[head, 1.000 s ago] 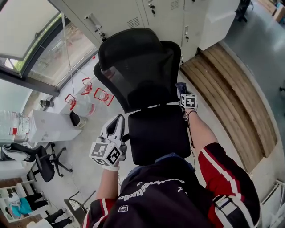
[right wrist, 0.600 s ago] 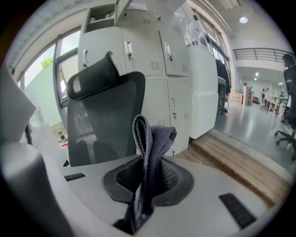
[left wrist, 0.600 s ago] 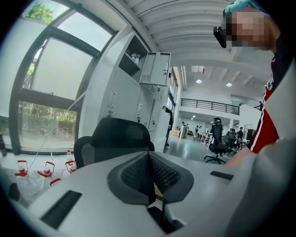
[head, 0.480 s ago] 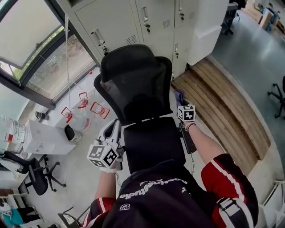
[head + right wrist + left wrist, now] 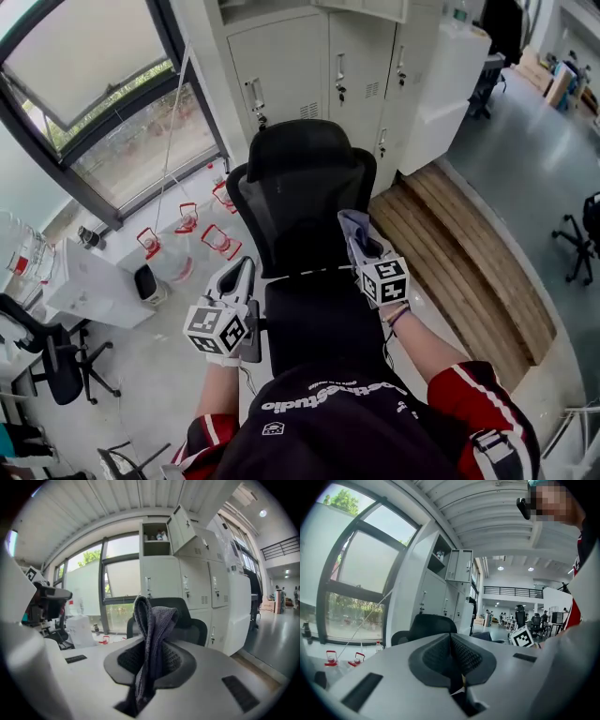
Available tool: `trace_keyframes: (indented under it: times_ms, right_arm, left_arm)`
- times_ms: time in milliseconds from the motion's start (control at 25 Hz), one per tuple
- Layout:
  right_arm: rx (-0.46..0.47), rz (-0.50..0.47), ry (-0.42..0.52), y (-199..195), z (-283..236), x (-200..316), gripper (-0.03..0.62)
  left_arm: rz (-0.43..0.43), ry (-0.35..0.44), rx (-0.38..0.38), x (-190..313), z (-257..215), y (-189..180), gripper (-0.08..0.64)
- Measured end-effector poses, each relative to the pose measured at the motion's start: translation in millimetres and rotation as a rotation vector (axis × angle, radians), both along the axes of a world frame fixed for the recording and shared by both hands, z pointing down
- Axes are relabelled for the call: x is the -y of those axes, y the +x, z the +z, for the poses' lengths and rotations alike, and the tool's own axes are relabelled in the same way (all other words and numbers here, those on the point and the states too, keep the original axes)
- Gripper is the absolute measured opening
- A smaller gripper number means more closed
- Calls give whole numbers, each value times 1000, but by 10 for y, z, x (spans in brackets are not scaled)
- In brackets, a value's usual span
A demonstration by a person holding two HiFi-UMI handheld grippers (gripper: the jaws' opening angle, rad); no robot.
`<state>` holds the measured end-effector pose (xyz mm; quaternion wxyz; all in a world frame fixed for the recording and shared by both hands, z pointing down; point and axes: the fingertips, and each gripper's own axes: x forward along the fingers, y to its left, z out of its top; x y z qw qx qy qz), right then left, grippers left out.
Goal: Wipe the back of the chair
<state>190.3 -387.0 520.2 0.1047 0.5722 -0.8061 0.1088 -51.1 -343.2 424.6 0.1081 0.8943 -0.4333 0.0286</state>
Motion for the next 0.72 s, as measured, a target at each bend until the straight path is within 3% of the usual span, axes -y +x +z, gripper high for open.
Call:
trace_keyframes:
  times_ms: [320,720]
  right_arm:
    - [65,-212,40,-1119,-734,-887,62]
    - [64,-207,44,-1646,-795,-2136,63]
  left_arm:
    - [-5,20,-29,-594,-169,-423,25]
    - [25,-2,-78,-1709,-23,-852,25]
